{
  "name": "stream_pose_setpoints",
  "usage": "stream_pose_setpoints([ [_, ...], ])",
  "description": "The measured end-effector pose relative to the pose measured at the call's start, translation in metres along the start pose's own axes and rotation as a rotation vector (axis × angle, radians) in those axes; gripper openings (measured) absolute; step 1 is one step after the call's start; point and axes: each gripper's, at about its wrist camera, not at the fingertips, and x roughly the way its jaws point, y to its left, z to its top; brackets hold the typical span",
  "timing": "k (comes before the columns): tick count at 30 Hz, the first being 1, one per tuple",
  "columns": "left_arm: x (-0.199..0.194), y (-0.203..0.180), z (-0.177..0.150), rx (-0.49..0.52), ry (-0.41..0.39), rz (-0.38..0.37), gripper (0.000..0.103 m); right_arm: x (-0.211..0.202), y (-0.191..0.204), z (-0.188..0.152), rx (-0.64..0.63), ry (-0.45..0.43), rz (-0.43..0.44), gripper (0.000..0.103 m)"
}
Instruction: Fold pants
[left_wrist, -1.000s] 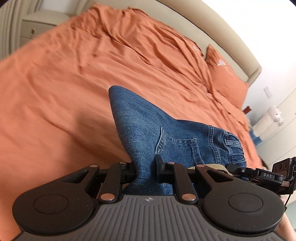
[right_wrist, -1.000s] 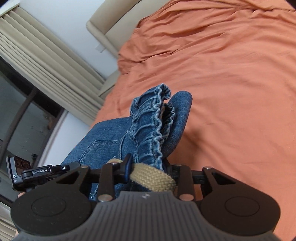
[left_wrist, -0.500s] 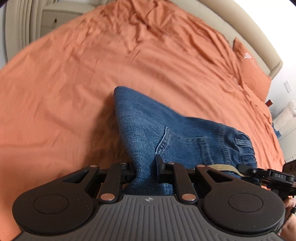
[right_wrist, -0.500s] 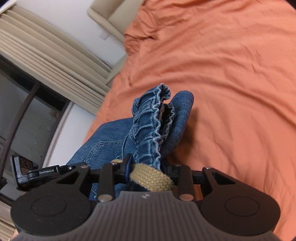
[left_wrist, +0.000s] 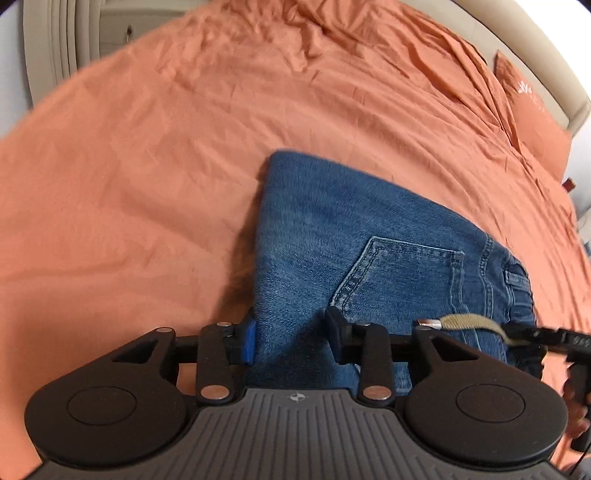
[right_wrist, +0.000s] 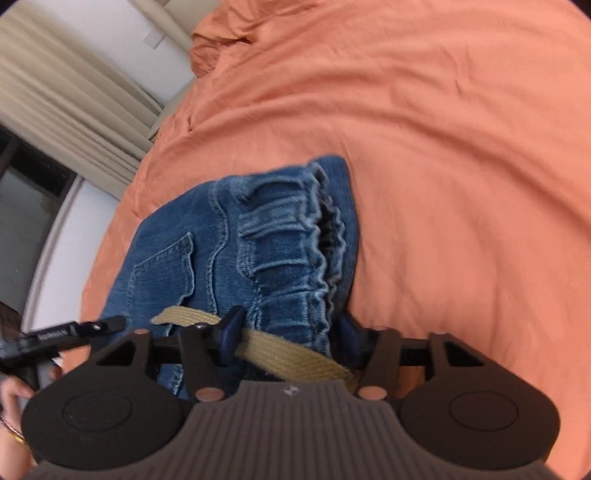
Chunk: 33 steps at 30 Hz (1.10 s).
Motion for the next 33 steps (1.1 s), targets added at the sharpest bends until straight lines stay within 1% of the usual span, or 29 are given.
stream_pose_setpoints([
  [1,-0.010,-0.001,0.000,0.025,-0.015,0.015,0.041,-0.007,0.005,-0.001,-0.034,-0.018,-0.021,0.059],
  [2,-0.022,-0.003,-0.001,0.052,-0.034,0.034,0.041,-0.014,0.009,-0.001,-0.069,-0.039,-0.044,0.061],
  [4,-0.050,-0.006,-0.002,0.112,-0.074,0.083,0.041,-0.032,0.019,-0.004,-0.141,-0.085,-0.099,0.061],
  [6,-0.080,-0.008,-0.002,0.167,-0.101,0.122,0.041,-0.052,0.029,-0.009,-0.219,-0.137,-0.128,0.061],
  [9,-0.124,-0.014,0.000,0.241,-0.133,0.174,0.041,-0.073,0.044,-0.017,-0.318,-0.191,-0.148,0.057],
  [10,-0.136,-0.019,0.001,0.265,-0.134,0.198,0.041,-0.079,0.049,-0.020,-0.346,-0.202,-0.144,0.054],
  [12,-0.151,-0.029,0.001,0.310,-0.124,0.254,0.041,-0.085,0.060,-0.028,-0.400,-0.216,-0.133,0.050],
  [13,-0.154,-0.034,-0.001,0.325,-0.114,0.265,0.041,-0.087,0.066,-0.032,-0.427,-0.222,-0.128,0.049],
  [15,-0.148,-0.038,-0.008,0.318,-0.103,0.255,0.041,-0.085,0.077,-0.039,-0.474,-0.231,-0.127,0.046],
  [19,-0.107,-0.043,-0.038,0.275,-0.133,0.200,0.040,-0.068,0.093,-0.053,-0.498,-0.221,-0.125,0.040],
  [21,-0.085,-0.048,-0.056,0.273,-0.147,0.191,0.039,-0.058,0.100,-0.062,-0.520,-0.222,-0.152,0.040],
  [23,-0.066,-0.049,-0.070,0.262,-0.153,0.195,0.036,-0.049,0.103,-0.072,-0.547,-0.223,-0.186,0.040],
  [26,-0.040,-0.039,-0.080,0.203,-0.117,0.189,0.031,-0.035,0.103,-0.085,-0.586,-0.205,-0.238,0.040],
  [28,-0.029,-0.031,-0.086,0.191,-0.103,0.200,0.029,-0.023,0.101,-0.093,-0.615,-0.185,-0.272,0.040],
  [29,-0.023,-0.027,-0.087,0.192,-0.087,0.208,0.025,-0.016,0.099,-0.097,-0.634,-0.176,-0.287,0.040],
  [30,-0.016,-0.025,-0.089,0.199,-0.068,0.221,0.024,-0.009,0.096,-0.101,-0.647,-0.168,-0.299,0.040],
  [32,-0.009,-0.019,-0.089,0.197,-0.038,0.226,0.023,0.003,0.086,-0.102,-0.627,-0.142,-0.295,0.040],
  [33,-0.011,-0.019,-0.087,0.192,-0.035,0.225,0.023,0.004,0.083,-0.099,-0.609,-0.136,-0.287,0.040],
])
